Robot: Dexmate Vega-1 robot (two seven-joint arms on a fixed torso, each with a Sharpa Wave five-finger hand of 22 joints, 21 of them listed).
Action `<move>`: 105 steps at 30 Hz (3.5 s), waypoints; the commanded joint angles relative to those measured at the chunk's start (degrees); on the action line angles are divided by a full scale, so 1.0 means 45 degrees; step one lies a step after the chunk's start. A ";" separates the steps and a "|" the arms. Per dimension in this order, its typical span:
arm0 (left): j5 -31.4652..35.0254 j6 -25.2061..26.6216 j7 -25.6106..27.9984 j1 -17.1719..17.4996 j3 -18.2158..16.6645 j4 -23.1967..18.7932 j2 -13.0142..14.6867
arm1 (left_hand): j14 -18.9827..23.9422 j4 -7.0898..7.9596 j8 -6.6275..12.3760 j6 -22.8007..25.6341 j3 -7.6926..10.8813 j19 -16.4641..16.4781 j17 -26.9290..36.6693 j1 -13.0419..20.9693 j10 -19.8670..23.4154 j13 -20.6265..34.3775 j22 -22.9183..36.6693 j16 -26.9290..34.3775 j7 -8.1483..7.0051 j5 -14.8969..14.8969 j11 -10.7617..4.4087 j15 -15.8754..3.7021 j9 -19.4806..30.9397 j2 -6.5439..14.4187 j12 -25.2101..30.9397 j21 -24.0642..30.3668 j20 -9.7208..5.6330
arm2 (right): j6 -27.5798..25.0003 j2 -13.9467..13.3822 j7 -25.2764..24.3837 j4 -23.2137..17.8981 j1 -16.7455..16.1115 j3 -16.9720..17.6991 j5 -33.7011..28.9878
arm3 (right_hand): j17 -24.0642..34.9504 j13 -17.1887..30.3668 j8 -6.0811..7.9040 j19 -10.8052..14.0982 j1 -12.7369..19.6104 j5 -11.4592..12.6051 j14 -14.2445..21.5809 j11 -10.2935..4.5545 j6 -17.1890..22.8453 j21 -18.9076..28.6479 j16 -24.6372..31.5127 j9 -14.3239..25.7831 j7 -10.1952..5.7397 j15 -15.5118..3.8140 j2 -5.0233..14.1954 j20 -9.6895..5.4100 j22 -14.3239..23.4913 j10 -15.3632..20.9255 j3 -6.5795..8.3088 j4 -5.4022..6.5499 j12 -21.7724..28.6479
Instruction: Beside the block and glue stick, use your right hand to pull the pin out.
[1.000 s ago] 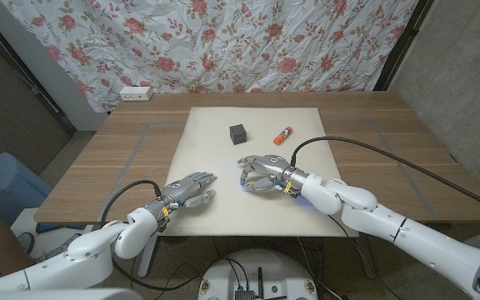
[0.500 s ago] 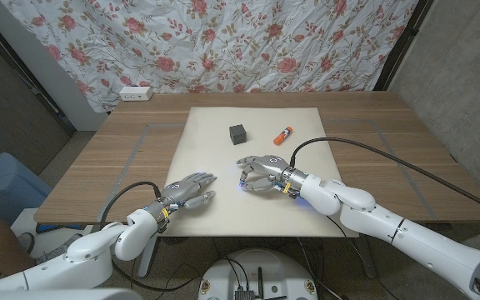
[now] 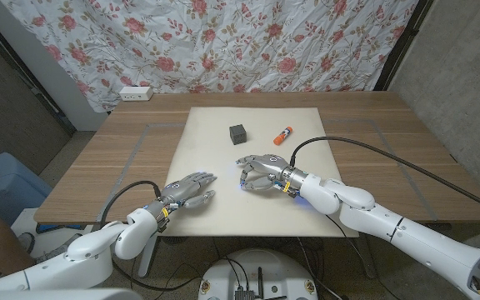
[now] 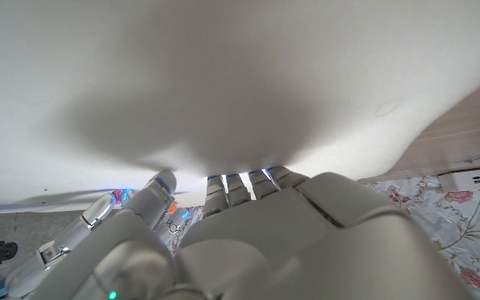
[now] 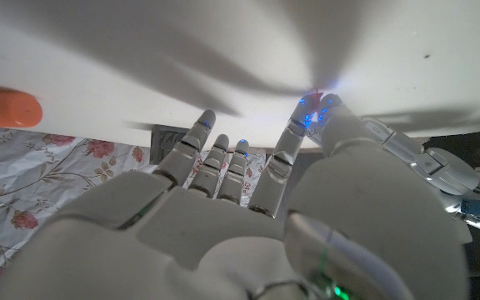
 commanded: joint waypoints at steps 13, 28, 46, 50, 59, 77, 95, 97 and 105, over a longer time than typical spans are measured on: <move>0.0072 0.0086 0.0045 0.0062 0.0025 -0.0011 -0.0031 | 0.0203 -0.0253 0.0024 0.0317 0.0043 0.0274 0.0022 0.0274 0.0191 0.0035 0.0061 0.0091 0.0011 -0.0064 0.0008 -0.0456 0.0087 0.1100 0.0063 0.0033 -0.0893 | 0.0042 0.0016 -0.0178 0.0068 -0.0167 0.0087 0.0347 | 0.0066 0.0024 0.0219 0.0159 0.0337 -0.0015 0.0141 -0.0137 0.0510 0.0017 0.0083 0.0053 -0.0029 -0.0622 0.0059 -0.0065 0.0022 0.0180 -0.0040 -0.0008 0.0019; 0.0115 0.0128 -0.0080 -0.0044 0.0111 0.0033 -0.0088 | 0.0225 -0.0349 0.0022 0.0361 0.0049 0.0286 0.0031 0.0344 0.0229 0.0035 0.0061 0.0098 -0.0008 -0.0083 -0.0008 -0.0463 0.0089 0.1120 0.0066 0.0026 -0.0892 | 0.0065 0.0102 -0.0371 0.0225 -0.0176 0.0103 0.0480 | 0.0103 0.0024 0.0346 0.0249 0.0506 -0.0037 0.0227 -0.0294 0.0889 0.0015 0.0137 0.0044 -0.0024 -0.0682 0.0144 -0.0117 0.0022 0.0347 -0.0059 -0.0016 0.0028; 0.0083 0.0094 -0.0345 -0.0291 0.0207 0.0167 -0.0152 | 0.0270 -0.0442 0.0022 0.0420 0.0054 0.0308 0.0040 0.0422 0.0288 0.0034 0.0061 0.0111 0.0017 -0.0099 -0.0018 -0.0476 0.0092 0.1146 0.0071 0.0023 -0.0889 | 0.0095 0.0112 -0.0484 0.0263 -0.0110 0.0122 0.0488 | 0.0136 0.0024 0.0390 0.0282 0.0570 -0.0052 0.0243 -0.0358 0.1079 0.0000 0.0162 0.0025 -0.0020 -0.0692 0.0170 -0.0157 0.0023 0.0466 -0.0114 0.0004 0.0025; 0.0111 0.0115 -0.0396 -0.0368 0.0249 0.0215 -0.0204 | 0.0273 -0.0468 0.0021 0.0433 0.0053 0.0312 0.0042 0.0443 0.0294 0.0034 0.0061 0.0110 0.0010 -0.0104 -0.0017 -0.0480 0.0092 0.1146 0.0069 0.0022 -0.0885 | 0.0112 0.0120 -0.0490 0.0282 -0.0076 0.0121 0.0484 | 0.0142 0.0024 0.0394 0.0290 0.0584 -0.0053 0.0258 -0.0377 0.1105 -0.0002 0.0172 0.0021 -0.0024 -0.0690 0.0171 -0.0168 0.0023 0.0490 -0.0124 0.0004 0.0025; 0.0123 0.0123 -0.0497 -0.0469 0.0312 0.0230 -0.0242 | 0.0283 -0.0513 0.0017 0.0450 0.0055 0.0319 0.0044 0.0481 0.0316 0.0034 0.0061 0.0111 0.0013 -0.0111 -0.0033 -0.0475 0.0093 0.1152 0.0069 0.0019 -0.0881 | 0.0263 0.0092 -0.0493 0.0313 0.0005 0.0147 0.0526 | 0.0160 0.0024 0.0407 0.0287 0.0608 -0.0056 0.0261 -0.0391 0.1180 -0.0016 0.0184 0.0010 -0.0025 -0.0713 0.0174 -0.0170 0.0023 0.0534 -0.0158 0.0013 0.0016; 0.0078 0.0327 -0.0451 -0.0417 0.0330 0.0164 -0.0240 | 0.0324 -0.0605 0.0017 0.0504 0.0061 0.0330 0.0047 0.0567 0.0397 0.0033 0.0061 0.0118 0.0040 -0.0123 -0.0055 -0.0476 0.0094 0.1167 0.0078 0.0013 -0.0892 | 0.0397 0.0091 -0.0479 0.0193 0.0109 0.0236 0.0494 | 0.0198 0.0024 0.0402 0.0298 0.0630 -0.0062 0.0285 -0.0410 0.1271 -0.0029 0.0218 -0.0017 -0.0022 -0.0721 0.0191 -0.0196 0.0024 0.0653 -0.0222 0.0040 0.0008; -0.0005 0.0263 -0.0353 -0.0461 0.0281 0.0265 -0.0232 | 0.0319 -0.0647 0.0012 0.0539 0.0046 0.0332 0.0061 0.0625 0.0375 0.0034 0.0062 0.0118 0.0057 -0.0133 -0.0020 -0.0485 0.0096 0.1188 0.0053 0.0007 -0.0889 | 0.0255 0.0043 -0.0499 -0.0299 -0.0042 0.0493 0.0600 | 0.0221 0.0024 0.0388 0.0290 0.0647 -0.0065 0.0270 -0.0432 0.1309 -0.0041 0.0226 -0.0035 -0.0023 -0.0702 0.0194 -0.0176 0.0024 0.0740 -0.0266 0.0047 0.0007; -0.0030 0.0105 -0.0299 -0.0450 0.0264 0.0298 -0.0172 | 0.0316 -0.0649 0.0010 0.0542 0.0041 0.0336 0.0064 0.0631 0.0368 0.0034 0.0062 0.0119 0.0056 -0.0135 -0.0007 -0.0487 0.0096 0.1190 0.0048 0.0008 -0.0893 | 0.0216 0.0056 -0.0503 -0.0319 -0.0047 0.0512 0.0590 | 0.0224 0.0024 0.0385 0.0293 0.0649 -0.0065 0.0266 -0.0431 0.1310 -0.0041 0.0227 -0.0037 -0.0023 -0.0702 0.0193 -0.0176 0.0024 0.0747 -0.0273 0.0048 0.0005; -0.0086 0.0168 0.0033 -0.0237 0.0065 0.0101 -0.0102 | 0.0334 -0.0656 -0.0003 0.0524 0.0032 0.0401 0.0069 0.0650 0.0372 0.0035 0.0062 0.0128 0.0041 -0.0137 -0.0018 -0.0497 0.0097 0.1197 0.0046 0.0031 -0.0895 | -0.0012 -0.0015 -0.0464 -0.0614 -0.0129 0.0642 0.0534 | 0.0236 0.0025 0.0369 0.0254 0.0659 -0.0066 0.0263 -0.0461 0.1312 -0.0059 0.0234 -0.0047 -0.0024 -0.0701 0.0198 -0.0160 0.0024 0.0801 -0.0296 0.0052 0.0006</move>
